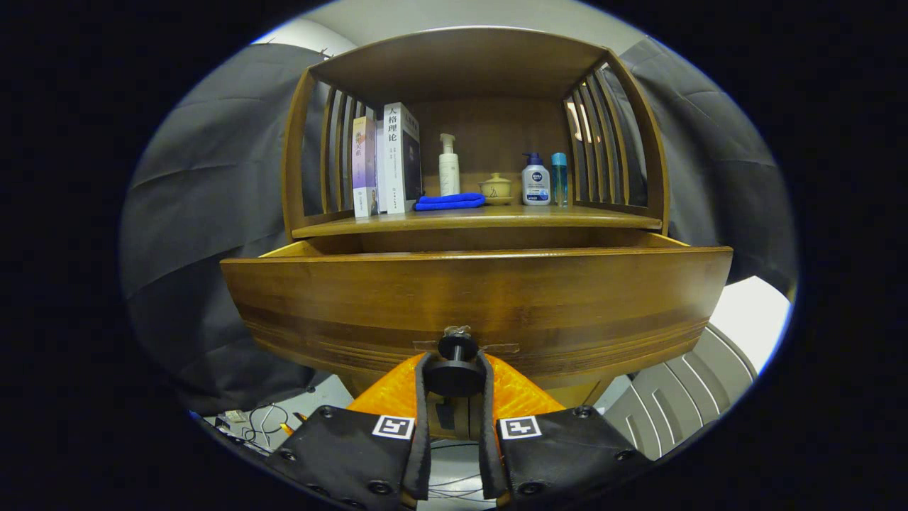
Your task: Pull open the drawer, take out the items inside it, and place them on the countertop above the cabinet.
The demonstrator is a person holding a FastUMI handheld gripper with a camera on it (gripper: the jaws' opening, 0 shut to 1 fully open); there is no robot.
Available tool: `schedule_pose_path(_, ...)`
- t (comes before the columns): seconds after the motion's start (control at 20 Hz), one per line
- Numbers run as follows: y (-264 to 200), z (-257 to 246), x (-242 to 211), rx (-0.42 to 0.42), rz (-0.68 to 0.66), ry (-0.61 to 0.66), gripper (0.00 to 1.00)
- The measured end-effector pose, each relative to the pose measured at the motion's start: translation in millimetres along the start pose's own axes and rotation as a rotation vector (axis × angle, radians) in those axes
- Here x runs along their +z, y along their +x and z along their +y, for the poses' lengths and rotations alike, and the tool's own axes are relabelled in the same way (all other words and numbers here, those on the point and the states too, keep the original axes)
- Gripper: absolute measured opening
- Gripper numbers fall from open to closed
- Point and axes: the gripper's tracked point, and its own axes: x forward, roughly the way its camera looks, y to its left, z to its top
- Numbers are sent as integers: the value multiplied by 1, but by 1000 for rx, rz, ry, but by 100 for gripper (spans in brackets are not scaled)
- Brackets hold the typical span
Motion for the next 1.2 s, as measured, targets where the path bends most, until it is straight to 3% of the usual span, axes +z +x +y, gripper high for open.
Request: schedule_pose_path(1.2, -62, 15, -26, 46, 3, -42, 30)
